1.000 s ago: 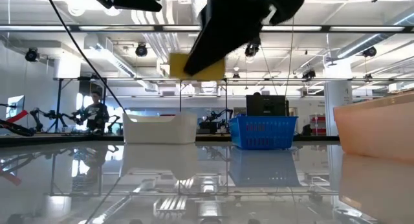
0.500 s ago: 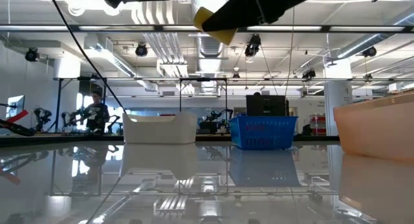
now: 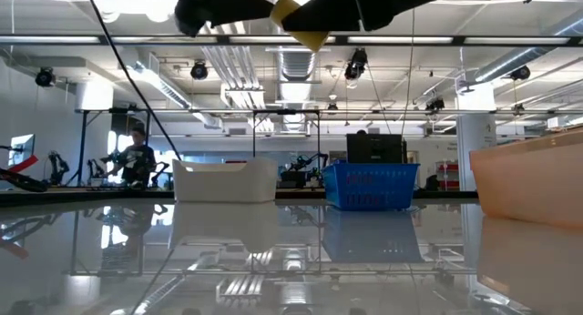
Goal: Sort & place blocks by color
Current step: Put the yellow block into the white bin
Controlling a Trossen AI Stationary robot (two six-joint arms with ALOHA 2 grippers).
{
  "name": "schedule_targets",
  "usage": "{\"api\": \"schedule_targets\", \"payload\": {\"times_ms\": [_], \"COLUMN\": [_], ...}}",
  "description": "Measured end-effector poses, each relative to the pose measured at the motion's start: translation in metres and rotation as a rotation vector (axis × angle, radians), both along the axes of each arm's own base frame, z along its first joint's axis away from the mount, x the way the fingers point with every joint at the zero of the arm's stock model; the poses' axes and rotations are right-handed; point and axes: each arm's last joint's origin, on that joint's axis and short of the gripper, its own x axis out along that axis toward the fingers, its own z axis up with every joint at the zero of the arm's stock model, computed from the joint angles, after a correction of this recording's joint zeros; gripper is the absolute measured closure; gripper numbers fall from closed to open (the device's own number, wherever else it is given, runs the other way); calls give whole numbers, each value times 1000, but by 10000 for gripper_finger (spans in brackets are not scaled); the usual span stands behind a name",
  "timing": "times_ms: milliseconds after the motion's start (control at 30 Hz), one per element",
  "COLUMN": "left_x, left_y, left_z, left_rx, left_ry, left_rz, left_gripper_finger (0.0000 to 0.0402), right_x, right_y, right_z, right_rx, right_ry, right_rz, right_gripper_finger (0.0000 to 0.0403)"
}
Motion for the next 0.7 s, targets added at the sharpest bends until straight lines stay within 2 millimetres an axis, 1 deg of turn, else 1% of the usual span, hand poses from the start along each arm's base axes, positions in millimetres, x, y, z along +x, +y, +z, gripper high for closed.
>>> {"api": "schedule_targets", "payload": {"times_ms": [100, 267, 400, 533, 600, 700], "left_x": [6, 14, 15, 15, 16, 16], "left_y": [5, 10, 13, 15, 16, 18], "left_z": [-4, -16, -16, -15, -15, -15], "left_rx": [-82, -174, -216, -238, -253, -268], "left_ry": [-39, -47, -65, -76, -83, -86], "left_rz": [30, 69, 85, 89, 94, 85], "left_gripper_finger": [121, 121, 121, 122, 128, 151], "right_x": [0, 0, -1, -1, -1, -1], "right_y": [0, -1, -2, -2, -2, -2], "right_z": [0, -1, -1, -1, -1, -1], "right_rx": [-17, -60, -98, -120, -123, -124], "right_ry": [8, 19, 28, 35, 37, 38], "right_rz": [3, -19, -64, -65, -64, -64], "right_gripper_finger": [284, 284, 284, 284, 284, 284]}}
